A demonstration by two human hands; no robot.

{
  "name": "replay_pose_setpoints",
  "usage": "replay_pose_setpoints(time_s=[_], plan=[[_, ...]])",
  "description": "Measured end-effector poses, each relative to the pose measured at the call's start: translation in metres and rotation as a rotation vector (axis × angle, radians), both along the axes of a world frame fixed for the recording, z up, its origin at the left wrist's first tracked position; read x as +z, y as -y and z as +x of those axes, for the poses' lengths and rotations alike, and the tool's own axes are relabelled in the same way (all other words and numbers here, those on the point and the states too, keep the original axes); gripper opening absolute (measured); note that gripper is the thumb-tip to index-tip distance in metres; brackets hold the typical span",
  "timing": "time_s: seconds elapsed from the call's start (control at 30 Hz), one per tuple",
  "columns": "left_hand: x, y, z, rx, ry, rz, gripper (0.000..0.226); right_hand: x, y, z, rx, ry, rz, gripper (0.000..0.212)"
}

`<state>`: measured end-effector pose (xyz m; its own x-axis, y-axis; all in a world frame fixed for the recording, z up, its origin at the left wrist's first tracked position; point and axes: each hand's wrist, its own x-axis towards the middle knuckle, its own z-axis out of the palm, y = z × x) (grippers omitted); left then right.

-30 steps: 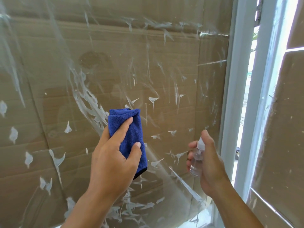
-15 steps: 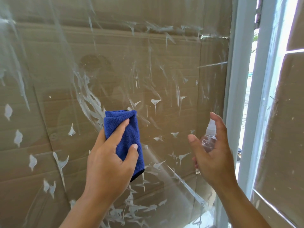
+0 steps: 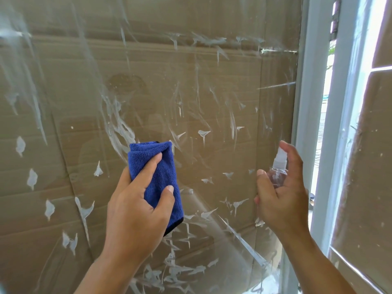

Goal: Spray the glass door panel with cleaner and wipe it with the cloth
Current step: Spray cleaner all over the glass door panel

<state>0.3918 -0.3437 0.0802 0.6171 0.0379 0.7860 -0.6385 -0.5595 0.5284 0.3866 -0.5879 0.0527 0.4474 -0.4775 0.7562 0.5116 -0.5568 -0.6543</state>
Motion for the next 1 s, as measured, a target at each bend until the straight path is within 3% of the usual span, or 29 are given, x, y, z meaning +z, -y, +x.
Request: replay_pose_setpoints(time_s=[0.57, 1.0], plan=[[0.004, -0.030, -0.008, 0.047, -0.009, -0.079, 0.060, 0.001, -0.029, 0.014, -0.056, 0.043, -0.093, 0.054], [0.008, -0.067, -0.020, 0.187, 0.006, -0.092, 0.064, 0.021, -0.084, 0.033, 0.107, 0.138, -0.218, 0.061]])
